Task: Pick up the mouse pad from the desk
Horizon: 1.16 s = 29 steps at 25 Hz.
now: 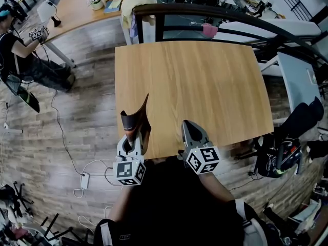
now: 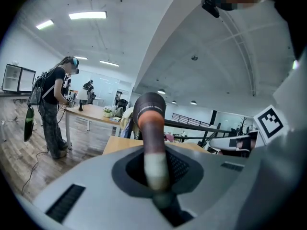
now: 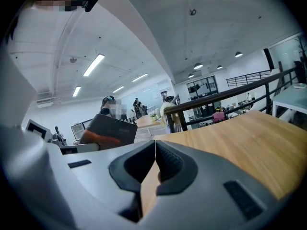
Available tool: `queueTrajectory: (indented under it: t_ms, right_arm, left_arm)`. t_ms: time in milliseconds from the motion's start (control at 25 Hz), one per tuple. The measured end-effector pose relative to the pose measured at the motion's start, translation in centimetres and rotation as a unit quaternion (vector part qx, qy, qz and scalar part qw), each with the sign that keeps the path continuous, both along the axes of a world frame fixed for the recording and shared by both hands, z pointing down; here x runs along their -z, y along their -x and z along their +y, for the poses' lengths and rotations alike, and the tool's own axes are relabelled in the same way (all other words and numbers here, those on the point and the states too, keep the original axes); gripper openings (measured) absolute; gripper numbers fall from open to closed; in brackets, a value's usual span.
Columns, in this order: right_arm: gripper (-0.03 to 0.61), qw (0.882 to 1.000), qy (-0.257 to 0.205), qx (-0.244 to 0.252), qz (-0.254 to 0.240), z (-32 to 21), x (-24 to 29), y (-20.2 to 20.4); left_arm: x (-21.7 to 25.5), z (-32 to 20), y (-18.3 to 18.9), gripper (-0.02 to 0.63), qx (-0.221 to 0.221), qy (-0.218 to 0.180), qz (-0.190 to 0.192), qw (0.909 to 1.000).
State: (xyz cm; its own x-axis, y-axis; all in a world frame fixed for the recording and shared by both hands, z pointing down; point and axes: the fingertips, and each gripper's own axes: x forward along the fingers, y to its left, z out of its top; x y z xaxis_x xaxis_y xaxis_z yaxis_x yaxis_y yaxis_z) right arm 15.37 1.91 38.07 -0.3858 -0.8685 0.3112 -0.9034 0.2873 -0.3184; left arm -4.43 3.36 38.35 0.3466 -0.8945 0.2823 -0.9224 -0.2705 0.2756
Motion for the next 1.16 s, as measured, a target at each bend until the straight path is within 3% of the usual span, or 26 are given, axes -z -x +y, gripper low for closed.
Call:
queueTrajectory:
  t_ms: [1160]
  right_arm:
    - [0.030,1.000,-0.008,-0.006,0.009,0.5,0.3,-2.0]
  left_arm:
    - [-0.1,0.1,-2.0,0.045,-0.011,0.000,0.002,0.9999]
